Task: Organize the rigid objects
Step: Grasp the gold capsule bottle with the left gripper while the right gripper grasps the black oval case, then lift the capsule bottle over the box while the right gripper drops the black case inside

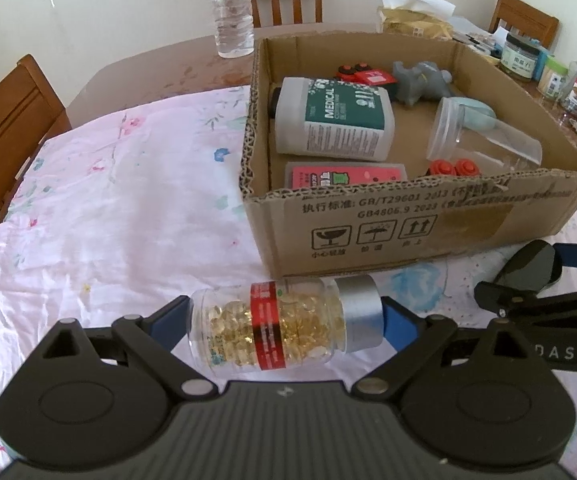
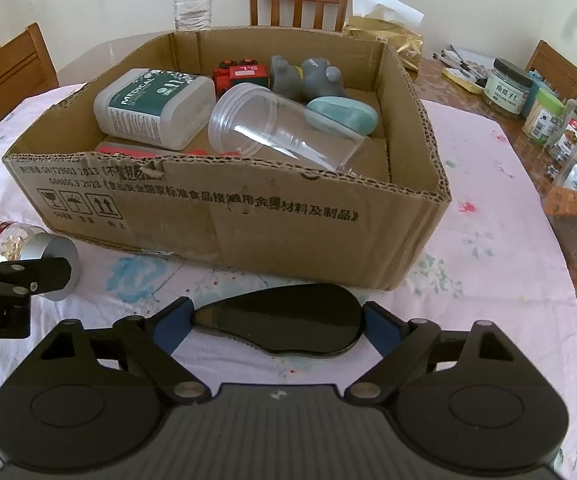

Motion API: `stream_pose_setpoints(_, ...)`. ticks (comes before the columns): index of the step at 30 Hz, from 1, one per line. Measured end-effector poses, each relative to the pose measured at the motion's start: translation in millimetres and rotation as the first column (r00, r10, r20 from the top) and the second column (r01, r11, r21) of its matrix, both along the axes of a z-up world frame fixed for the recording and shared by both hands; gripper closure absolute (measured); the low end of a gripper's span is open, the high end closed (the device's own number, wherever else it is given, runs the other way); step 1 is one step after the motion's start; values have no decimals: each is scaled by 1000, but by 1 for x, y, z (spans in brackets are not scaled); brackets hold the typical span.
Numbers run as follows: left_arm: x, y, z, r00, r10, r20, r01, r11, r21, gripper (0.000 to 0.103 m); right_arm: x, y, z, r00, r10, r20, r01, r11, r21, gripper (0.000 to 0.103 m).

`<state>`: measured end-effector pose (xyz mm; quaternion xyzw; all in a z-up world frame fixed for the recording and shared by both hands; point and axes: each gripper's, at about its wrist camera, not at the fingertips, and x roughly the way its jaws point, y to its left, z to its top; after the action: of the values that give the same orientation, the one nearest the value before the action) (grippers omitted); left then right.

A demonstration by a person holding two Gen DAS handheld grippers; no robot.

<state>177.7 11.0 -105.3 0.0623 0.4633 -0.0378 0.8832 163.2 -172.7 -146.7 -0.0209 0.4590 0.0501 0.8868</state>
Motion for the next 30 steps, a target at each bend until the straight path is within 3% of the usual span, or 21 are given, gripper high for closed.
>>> stream_pose_setpoints(10, -1, -1, 1, 999, 32, 12, -32, 999, 2, 6, 0, 0, 0, 1000, 10, 4, -10, 1000, 1, 10)
stream_pose_setpoints(30, 1, 4, 5, 1000, -12, -19, 11, 1000, -19, 9, 0, -1, 3, 996, 77, -36, -78, 997, -14, 10)
